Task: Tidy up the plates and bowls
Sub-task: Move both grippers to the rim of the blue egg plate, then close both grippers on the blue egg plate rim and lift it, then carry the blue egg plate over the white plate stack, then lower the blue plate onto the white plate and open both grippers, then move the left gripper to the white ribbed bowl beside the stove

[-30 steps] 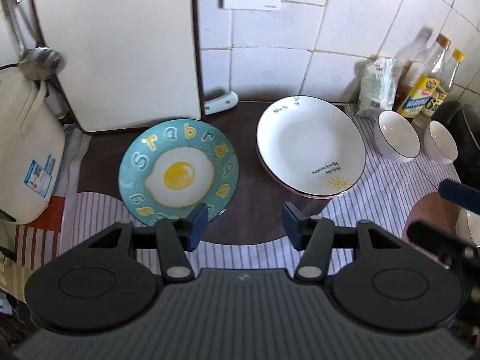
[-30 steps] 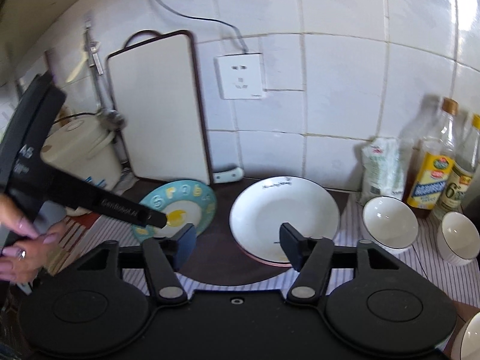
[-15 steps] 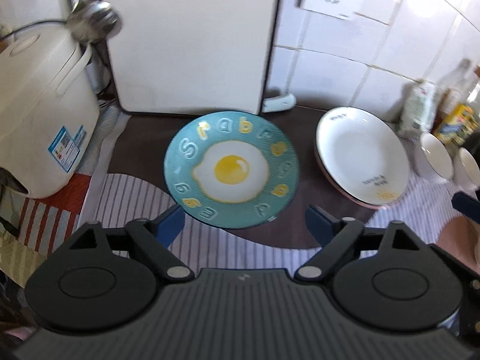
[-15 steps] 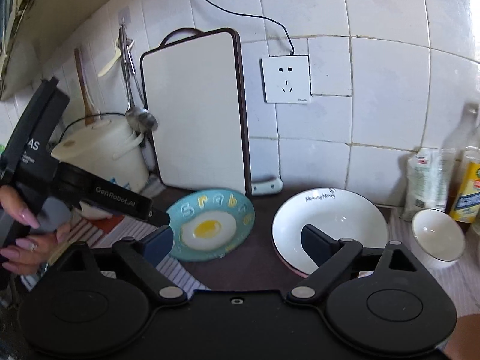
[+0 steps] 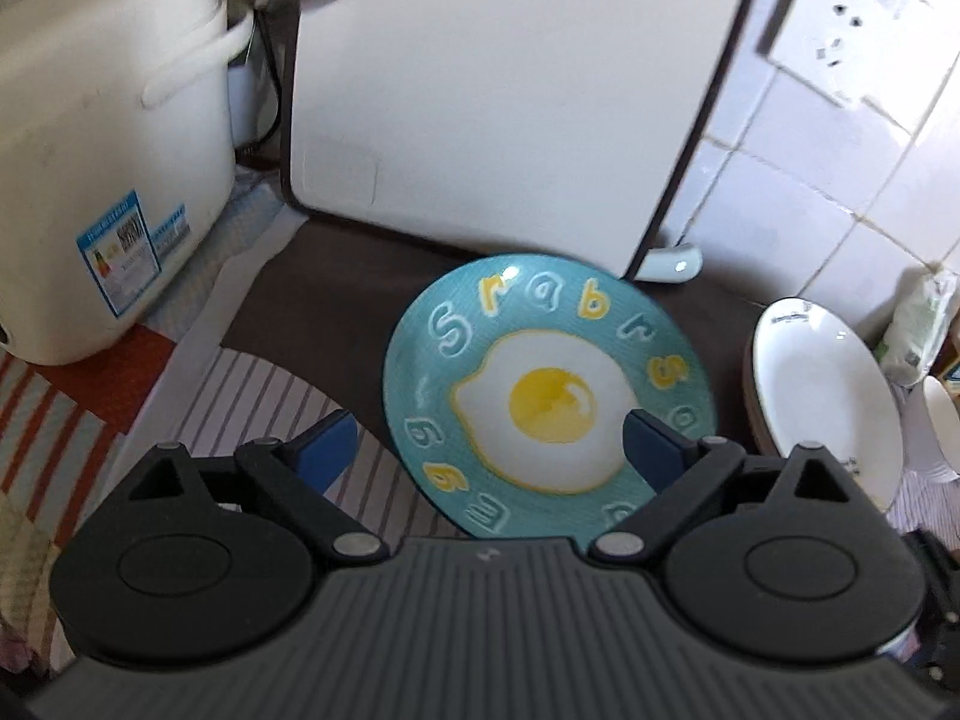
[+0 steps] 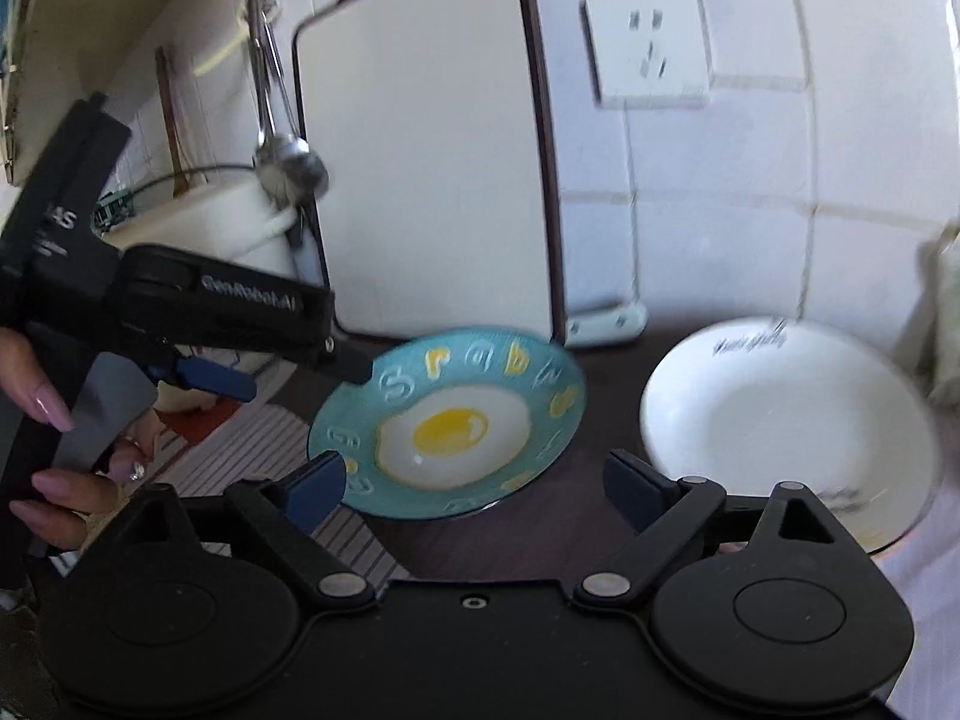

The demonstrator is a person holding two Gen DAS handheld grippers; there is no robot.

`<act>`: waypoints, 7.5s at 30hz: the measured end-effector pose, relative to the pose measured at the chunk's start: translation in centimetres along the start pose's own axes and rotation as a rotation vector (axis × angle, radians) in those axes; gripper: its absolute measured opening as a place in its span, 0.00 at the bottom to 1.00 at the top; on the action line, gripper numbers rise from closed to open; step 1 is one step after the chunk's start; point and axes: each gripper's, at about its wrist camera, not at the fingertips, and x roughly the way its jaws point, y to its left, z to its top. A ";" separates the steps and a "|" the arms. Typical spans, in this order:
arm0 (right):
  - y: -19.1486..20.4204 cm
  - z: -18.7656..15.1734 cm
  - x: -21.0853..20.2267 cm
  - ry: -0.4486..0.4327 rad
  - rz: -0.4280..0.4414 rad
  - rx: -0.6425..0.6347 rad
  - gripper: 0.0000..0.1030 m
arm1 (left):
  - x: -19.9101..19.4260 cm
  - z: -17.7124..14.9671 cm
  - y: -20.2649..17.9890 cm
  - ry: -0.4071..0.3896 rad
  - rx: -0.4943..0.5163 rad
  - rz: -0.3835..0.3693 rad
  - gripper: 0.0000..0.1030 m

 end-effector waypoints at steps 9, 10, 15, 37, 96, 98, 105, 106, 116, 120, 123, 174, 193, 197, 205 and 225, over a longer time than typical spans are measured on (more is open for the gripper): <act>-0.6 -0.7 5.1 0.047 0.024 0.136 0.81 | 4.1 0.5 2.3 0.003 0.025 0.052 0.91; -0.8 -0.8 5.5 0.052 0.018 0.165 0.81 | 4.4 0.5 2.5 0.009 0.015 0.030 0.90; -1.1 -0.7 7.1 0.086 0.009 0.199 0.72 | 5.9 0.9 2.8 0.022 -0.030 -0.007 0.88; -2.7 -0.8 9.2 0.089 -0.054 0.181 0.34 | 7.7 0.9 3.1 0.080 -0.010 0.028 0.32; -9.7 3.0 -12.4 -0.082 -0.207 0.308 0.30 | -3.5 2.7 -15.0 0.067 0.175 -0.287 0.30; -10.6 2.9 -12.2 -0.077 -0.206 0.328 0.30 | -2.7 2.7 -15.2 0.078 0.167 -0.293 0.30; -13.4 1.7 -10.2 -0.033 -0.226 0.377 0.30 | 1.3 2.3 -16.6 0.127 0.156 -0.289 0.30; -13.8 1.5 -9.9 -0.025 -0.228 0.390 0.30 | 2.0 2.3 -16.7 0.139 0.149 -0.288 0.30; -16.4 0.8 -7.1 0.034 -0.232 0.447 0.30 | 6.0 1.6 -17.9 0.219 0.171 -0.237 0.30; -16.9 0.7 -6.2 0.070 -0.229 0.492 0.30 | 6.5 1.6 -18.1 0.230 0.196 -0.205 0.30; -16.8 0.5 -5.4 0.089 -0.230 0.488 0.30 | 6.7 1.8 -17.8 0.242 0.187 -0.198 0.30; -12.1 4.4 -12.4 0.115 -0.456 0.258 0.55 | -3.7 -0.1 -22.9 0.248 0.389 -0.037 0.80; -8.3 3.2 -27.4 -0.091 -0.372 0.103 0.78 | -15.3 -5.3 -28.5 0.199 0.592 -0.108 0.85; -8.4 1.1 -29.5 -0.097 -0.411 0.064 0.82 | -15.2 -7.1 -30.2 0.200 0.595 -0.128 0.87; -11.4 -4.8 -32.7 -0.108 -0.498 0.147 0.91 | -12.7 -11.1 -35.2 0.245 0.624 -0.206 0.95; -21.6 -17.0 -30.8 -0.043 -0.768 0.317 0.92 | -4.1 -20.0 -46.2 0.208 0.626 -0.429 0.96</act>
